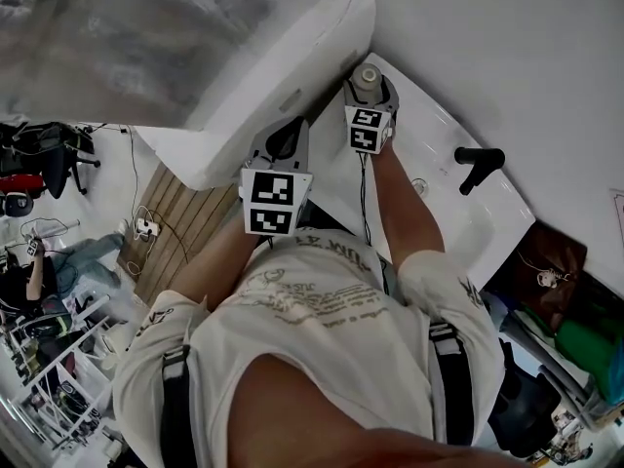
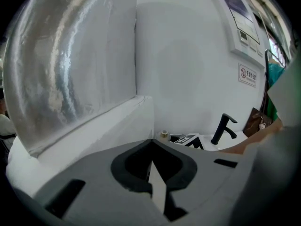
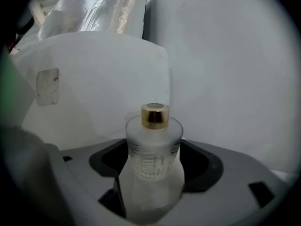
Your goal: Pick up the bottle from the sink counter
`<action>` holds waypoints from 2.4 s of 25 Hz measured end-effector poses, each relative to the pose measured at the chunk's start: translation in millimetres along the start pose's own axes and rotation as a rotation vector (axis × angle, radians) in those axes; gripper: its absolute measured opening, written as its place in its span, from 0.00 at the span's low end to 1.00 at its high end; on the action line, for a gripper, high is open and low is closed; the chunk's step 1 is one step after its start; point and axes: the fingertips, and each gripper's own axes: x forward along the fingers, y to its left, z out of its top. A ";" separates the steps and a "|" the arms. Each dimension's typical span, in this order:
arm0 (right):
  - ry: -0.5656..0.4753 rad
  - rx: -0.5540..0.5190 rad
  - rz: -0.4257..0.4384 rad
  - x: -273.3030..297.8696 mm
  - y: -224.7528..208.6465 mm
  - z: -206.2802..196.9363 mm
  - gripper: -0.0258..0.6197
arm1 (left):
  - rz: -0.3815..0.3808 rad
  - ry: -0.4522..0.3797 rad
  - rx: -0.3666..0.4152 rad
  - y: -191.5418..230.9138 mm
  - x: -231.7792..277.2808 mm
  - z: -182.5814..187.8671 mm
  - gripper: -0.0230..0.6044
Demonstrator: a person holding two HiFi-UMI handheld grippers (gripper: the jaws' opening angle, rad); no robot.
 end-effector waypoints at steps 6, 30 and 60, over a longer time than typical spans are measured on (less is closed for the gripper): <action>0.031 -0.022 -0.003 0.2 -0.6 1.0 0.60 | 0.005 -0.003 0.005 -1.5 -8.6 -1.0 0.07; 0.020 -0.054 0.008 -14.0 2.9 16.7 0.58 | 0.013 -0.025 -0.006 2.8 -24.9 -5.0 0.07; -0.078 -0.017 -0.113 -152.9 -5.5 95.4 0.57 | -0.101 -0.145 -0.004 -14.9 -49.2 19.0 0.07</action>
